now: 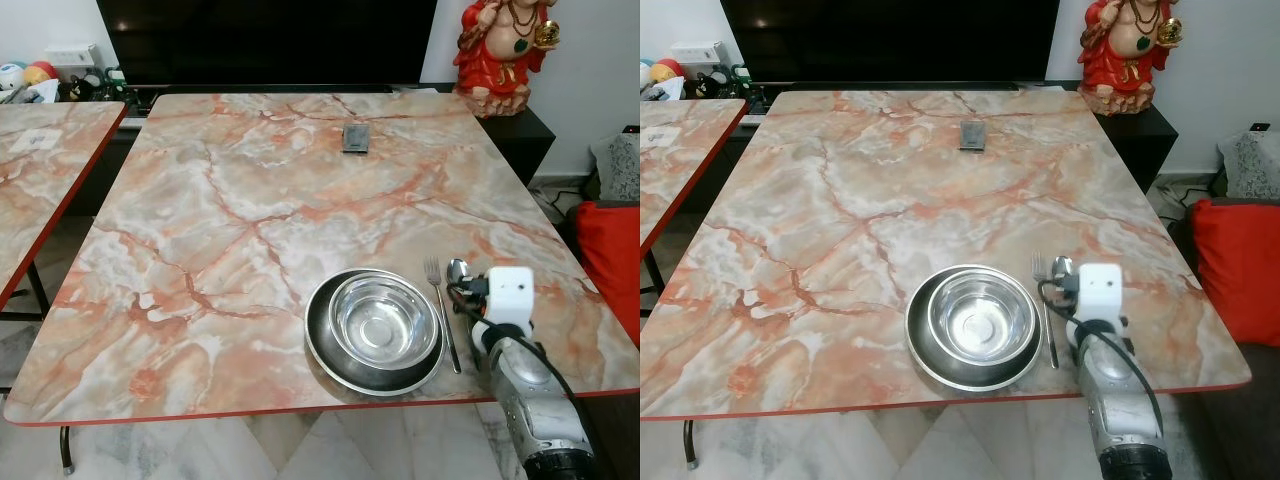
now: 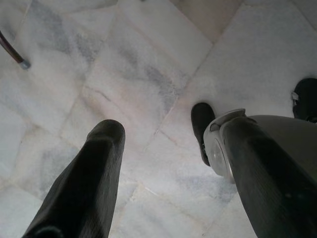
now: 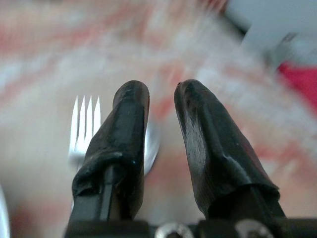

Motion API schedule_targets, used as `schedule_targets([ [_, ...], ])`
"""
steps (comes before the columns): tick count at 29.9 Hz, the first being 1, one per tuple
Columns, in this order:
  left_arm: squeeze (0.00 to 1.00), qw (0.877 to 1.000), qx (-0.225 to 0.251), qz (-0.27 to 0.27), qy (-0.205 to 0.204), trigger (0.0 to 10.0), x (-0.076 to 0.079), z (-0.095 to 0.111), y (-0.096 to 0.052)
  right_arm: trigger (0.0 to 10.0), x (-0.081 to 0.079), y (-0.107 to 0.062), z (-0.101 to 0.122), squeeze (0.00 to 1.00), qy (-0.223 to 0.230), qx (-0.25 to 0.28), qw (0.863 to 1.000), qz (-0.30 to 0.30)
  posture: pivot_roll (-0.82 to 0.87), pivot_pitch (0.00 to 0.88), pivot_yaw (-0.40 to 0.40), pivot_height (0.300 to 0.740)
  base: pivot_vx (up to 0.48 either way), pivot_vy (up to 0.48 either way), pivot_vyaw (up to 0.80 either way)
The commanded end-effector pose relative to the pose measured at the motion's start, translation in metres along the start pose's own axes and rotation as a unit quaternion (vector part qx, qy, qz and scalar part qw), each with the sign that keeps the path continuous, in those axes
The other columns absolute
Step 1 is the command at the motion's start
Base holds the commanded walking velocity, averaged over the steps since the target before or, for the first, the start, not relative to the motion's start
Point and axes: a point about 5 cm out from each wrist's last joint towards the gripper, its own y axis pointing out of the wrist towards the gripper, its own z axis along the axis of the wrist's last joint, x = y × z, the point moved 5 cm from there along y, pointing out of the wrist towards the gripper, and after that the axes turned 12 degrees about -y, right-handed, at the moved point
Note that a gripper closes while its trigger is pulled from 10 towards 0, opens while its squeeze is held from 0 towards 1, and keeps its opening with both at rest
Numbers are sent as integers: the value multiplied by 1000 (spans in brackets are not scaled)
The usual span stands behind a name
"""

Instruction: Setting the table

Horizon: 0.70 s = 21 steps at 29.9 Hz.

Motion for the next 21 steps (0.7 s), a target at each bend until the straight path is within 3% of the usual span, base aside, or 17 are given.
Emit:
schedule_targets([
  [1, 0, 1000, -22, 1, 5, 10000, -4, -13, -3, 10000, 13, 0, 16, 0, 11, 36, 999, -34, 2, 131, -8, 740, 0, 0, 0],
  [3, 0, 1000, -22, 1, 6, 10000, -3, -13, -3, 10000, 29, -4, 35, 0, 0, 85, 994, -75, -6, 127, -8, 740, 0, 0, 0],
  [6, 0, 1000, -22, 0, 6, 10000, -3, -13, -3, 10000, 40, -10, 48, 0, -10, 118, 987, -108, -6, 126, -8, 740, 0, 0, 0],
  [8, 0, 1000, -22, -1, 6, 10000, -2, -12, -3, 10000, 48, -15, 55, 0, -28, 136, 981, -137, -8, 123, -10, 740, 0, 0, 0],
  [9, 0, 1000, -22, -1, 6, 10000, -2, -12, -3, 10000, 60, -20, 57, 0, -58, 137, 973, -176, -9, 121, -12, 740, 0, 0, 0],
  [10, 0, 1000, -21, -1, 6, 10000, -1, -12, -3, 10000, 85, -33, 56, 0, -103, 120, 953, -260, -12, 118, -16, 740, 0, 0, 0],
  [12, 0, 1000, -21, -2, 5, 10000, 0, -12, -2, 10000, 113, -51, 47, 0, -131, 82, 925, -346, -14, 116, -17, 740, 0, 0, 0],
  [13, 0, 1000, -21, -2, 5, 10000, 0, -12, -2, 10000, 137, -73, 34, 0, -145, 40, 900, -410, -18, 116, -18, 740, 0, 0, 0],
  [14, 0, 1000, -21, -3, 5, 10000, 1, -12, -2, 10000, 146, -82, 28, 0, -149, 23, 890, -431, -20, 115, -17, 740, 0, 0, 0],
  [16, 0, 1000, -22, -4, 6, 10000, 2, -12, -2, 10000, 157, -100, 18, 0, -166, -7, 875, -455, -24, 115, -17, 740, 0, 0, 0],
  [17, 0, 1000, -22, -4, 6, 10000, 2, -12, -2, 10000, 157, -100, 18, 0, -166, -7, 875, -455, -24, 115, -17, 740, 0, 0, 0],
  [21, 0, 1000, -23, -7, 8, 10000, 4, -11, -1, 10000, 163, -129, -4, 0, -222, -77, 853, -466, -47, 111, -22, 740, 0, 0, 0],
])
